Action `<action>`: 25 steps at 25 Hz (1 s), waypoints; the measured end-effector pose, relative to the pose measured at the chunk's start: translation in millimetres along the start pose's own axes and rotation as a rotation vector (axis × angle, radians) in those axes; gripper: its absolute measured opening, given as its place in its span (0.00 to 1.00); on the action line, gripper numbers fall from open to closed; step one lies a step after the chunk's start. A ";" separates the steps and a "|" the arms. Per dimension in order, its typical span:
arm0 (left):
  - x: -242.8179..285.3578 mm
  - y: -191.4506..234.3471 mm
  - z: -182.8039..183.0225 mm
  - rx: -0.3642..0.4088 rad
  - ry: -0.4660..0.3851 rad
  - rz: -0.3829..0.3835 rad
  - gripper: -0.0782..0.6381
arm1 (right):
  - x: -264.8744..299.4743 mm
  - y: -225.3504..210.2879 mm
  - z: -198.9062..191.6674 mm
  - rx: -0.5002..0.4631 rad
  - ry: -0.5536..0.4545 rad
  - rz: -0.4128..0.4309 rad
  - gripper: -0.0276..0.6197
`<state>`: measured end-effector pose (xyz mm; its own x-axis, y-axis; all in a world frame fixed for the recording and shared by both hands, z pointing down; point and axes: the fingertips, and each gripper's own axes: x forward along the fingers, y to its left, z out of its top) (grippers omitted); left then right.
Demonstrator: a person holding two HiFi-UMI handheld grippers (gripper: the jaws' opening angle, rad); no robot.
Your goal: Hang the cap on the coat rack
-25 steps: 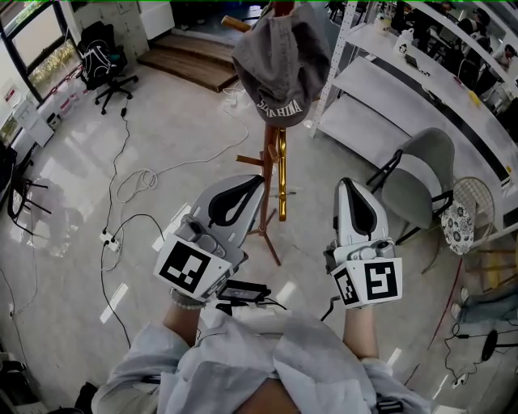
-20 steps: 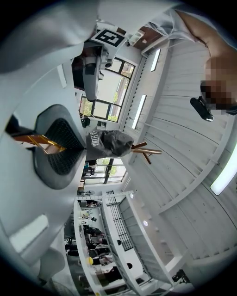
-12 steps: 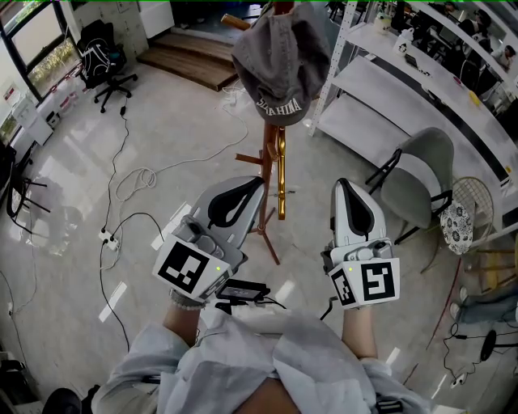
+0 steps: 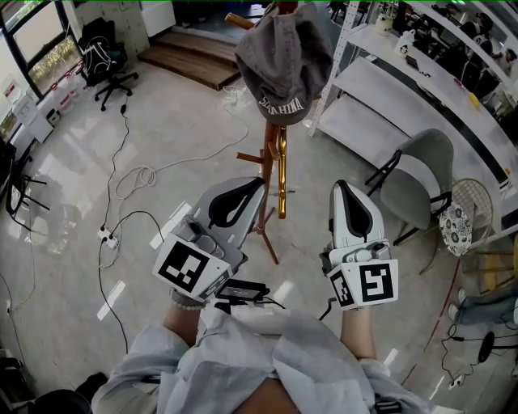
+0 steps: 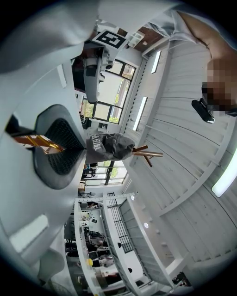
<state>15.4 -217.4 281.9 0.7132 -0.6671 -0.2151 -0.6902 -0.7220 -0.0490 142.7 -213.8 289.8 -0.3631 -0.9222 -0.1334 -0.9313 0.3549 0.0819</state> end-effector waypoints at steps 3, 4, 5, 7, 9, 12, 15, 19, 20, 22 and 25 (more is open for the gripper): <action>-0.6 -0.2 -1.0 -0.002 0.001 0.000 0.11 | -0.4 0.7 0.2 0.000 -0.002 0.001 0.05; -0.6 -0.4 -1.3 -0.003 0.001 -0.001 0.12 | -0.7 0.6 0.2 0.000 -0.002 0.001 0.05; -0.7 -0.7 -1.4 -0.003 0.000 -0.001 0.11 | -1.0 0.7 0.2 0.001 -0.003 0.001 0.05; -1.0 -1.1 -1.4 -0.005 -0.001 -0.001 0.11 | -1.3 0.7 0.2 0.001 -0.003 0.001 0.05; -1.4 -1.6 -1.3 -0.008 0.001 -0.001 0.11 | -1.7 0.9 0.4 0.002 -0.002 0.000 0.05; -2.6 -2.5 -0.7 -0.011 0.003 -0.002 0.12 | -2.7 2.3 0.1 0.006 0.001 0.003 0.05; -3.4 -2.6 -0.2 -0.013 0.002 -0.001 0.11 | -2.8 3.8 -0.2 0.008 0.002 0.009 0.05; -4.2 -2.6 -1.7 -0.018 0.004 -0.002 0.12 | -2.8 5.0 -1.3 0.008 0.005 0.013 0.05; -4.1 -2.5 -2.2 -0.020 0.004 -0.002 0.11 | -2.6 5.0 -2.0 0.009 0.006 0.013 0.05; -3.9 -2.6 -3.0 -0.025 0.005 -0.004 0.11 | -2.2 5.1 -3.0 0.009 0.009 0.015 0.05; -3.6 -2.9 -3.2 -0.030 0.005 -0.005 0.12 | -1.7 5.5 -3.4 0.006 0.012 0.017 0.05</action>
